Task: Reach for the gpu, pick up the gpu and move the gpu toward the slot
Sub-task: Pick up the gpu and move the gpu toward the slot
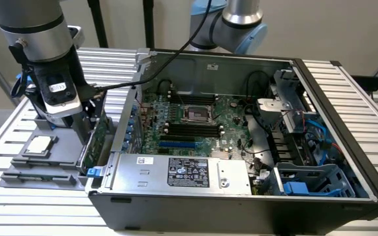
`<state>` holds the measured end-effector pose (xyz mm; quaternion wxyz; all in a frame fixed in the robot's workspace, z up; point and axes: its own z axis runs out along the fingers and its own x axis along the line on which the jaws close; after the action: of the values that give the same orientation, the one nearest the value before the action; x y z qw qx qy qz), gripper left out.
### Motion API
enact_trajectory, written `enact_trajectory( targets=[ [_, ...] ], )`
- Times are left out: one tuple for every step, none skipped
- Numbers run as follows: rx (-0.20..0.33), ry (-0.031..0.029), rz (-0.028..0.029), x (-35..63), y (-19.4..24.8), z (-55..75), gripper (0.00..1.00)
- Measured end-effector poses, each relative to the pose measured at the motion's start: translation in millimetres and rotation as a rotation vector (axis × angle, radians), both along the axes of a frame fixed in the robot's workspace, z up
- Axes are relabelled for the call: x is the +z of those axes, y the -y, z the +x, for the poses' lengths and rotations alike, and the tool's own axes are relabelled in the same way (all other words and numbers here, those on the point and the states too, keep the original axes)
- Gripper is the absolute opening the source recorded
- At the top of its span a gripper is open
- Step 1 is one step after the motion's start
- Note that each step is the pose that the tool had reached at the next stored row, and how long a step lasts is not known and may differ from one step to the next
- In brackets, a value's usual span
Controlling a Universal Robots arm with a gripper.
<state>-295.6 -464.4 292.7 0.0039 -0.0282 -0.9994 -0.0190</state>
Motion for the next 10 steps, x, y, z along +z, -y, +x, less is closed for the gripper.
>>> enact_trajectory(
  targets=[
    [-0.006,0.0000,-0.0001,-1.8,0.1,0.0,0.54],
    [-0.012,-0.0001,-0.0001,-3.7,0.1,0.0,0.54],
    [-0.018,0.0000,0.0000,-5.6,0.2,0.0,0.54],
    [-0.023,0.0000,0.0000,-7.3,0.2,0.0,0.54],
    [-0.029,0.0000,0.0000,-9.2,0.3,0.0,0.54],
    [-0.034,0.0000,0.0000,-10.9,0.3,0.0,0.54],
    [-0.039,0.0000,0.0000,-12.8,0.3,0.0,0.54],
    [-0.043,0.0000,-0.0001,-14.6,0.4,0.0,0.54],
    [-0.046,0.0000,-0.0001,-16.4,0.4,0.0,0.54],
    [-0.048,0.0000,0.0000,-18.3,0.4,0.0,0.54]
  ],
)
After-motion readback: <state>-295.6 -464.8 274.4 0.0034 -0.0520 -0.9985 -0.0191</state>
